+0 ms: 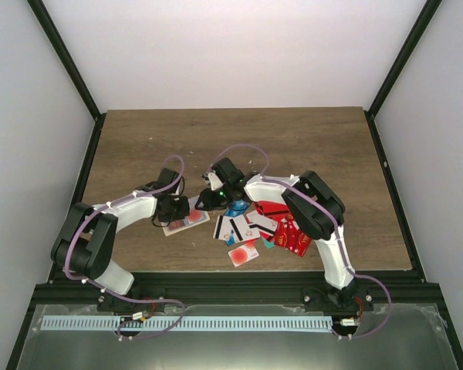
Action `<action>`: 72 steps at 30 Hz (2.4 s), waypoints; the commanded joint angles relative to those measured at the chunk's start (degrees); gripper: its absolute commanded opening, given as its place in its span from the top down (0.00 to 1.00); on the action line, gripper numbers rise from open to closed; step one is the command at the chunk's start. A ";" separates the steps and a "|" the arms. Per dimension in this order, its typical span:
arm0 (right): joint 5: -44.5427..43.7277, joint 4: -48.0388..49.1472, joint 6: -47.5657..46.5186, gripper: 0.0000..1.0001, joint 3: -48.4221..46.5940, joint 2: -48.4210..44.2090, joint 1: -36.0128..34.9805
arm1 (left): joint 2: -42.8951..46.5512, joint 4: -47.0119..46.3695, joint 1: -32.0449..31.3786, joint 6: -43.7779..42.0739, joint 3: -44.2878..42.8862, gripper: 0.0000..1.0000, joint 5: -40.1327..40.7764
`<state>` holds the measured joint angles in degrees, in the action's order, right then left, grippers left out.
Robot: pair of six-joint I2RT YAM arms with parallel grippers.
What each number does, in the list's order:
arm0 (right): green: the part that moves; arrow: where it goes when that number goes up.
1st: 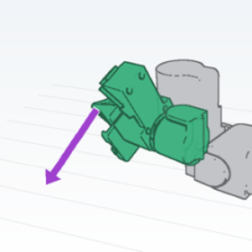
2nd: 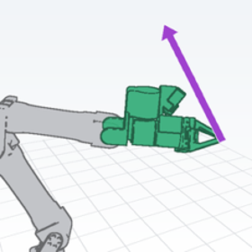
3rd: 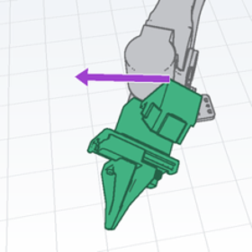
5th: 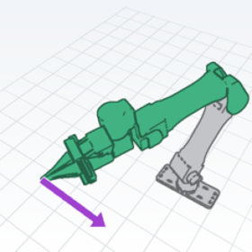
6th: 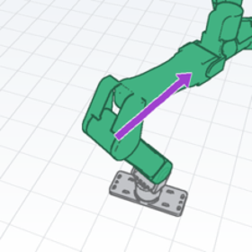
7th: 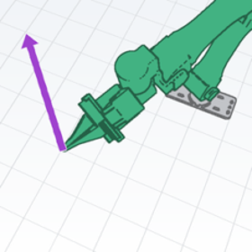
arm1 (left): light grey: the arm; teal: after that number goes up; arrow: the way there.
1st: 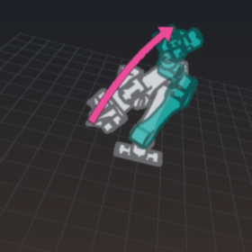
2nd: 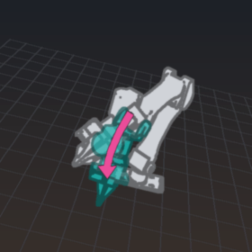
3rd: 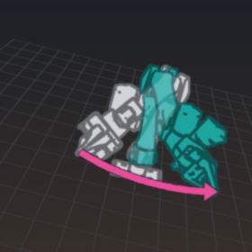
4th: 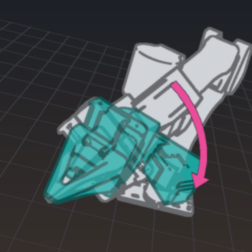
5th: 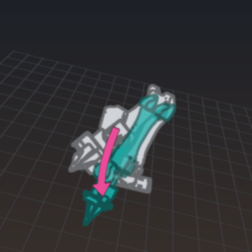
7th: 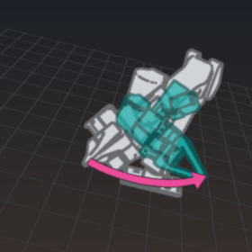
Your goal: Put the credit cards into the card holder
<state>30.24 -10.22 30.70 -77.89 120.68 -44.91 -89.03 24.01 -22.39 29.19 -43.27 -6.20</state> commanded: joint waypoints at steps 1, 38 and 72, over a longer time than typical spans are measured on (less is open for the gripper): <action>2.25 0.81 0.36 0.61 -0.90 1.81 -0.01 | -3.89 -0.51 0.15 -0.19 2.67 0.96 2.32; 9.84 3.85 4.37 0.65 -2.06 1.11 -0.94 | 3.90 5.52 -0.52 0.32 -0.32 0.96 2.15; 10.02 -2.20 5.01 0.54 -18.73 10.28 -9.41 | 25.73 19.08 0.29 1.82 -4.63 0.95 5.68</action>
<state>40.25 -11.40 35.99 -94.06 131.00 -53.49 -64.29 43.07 -22.22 31.14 -47.18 -0.21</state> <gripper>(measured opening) 0.458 0.050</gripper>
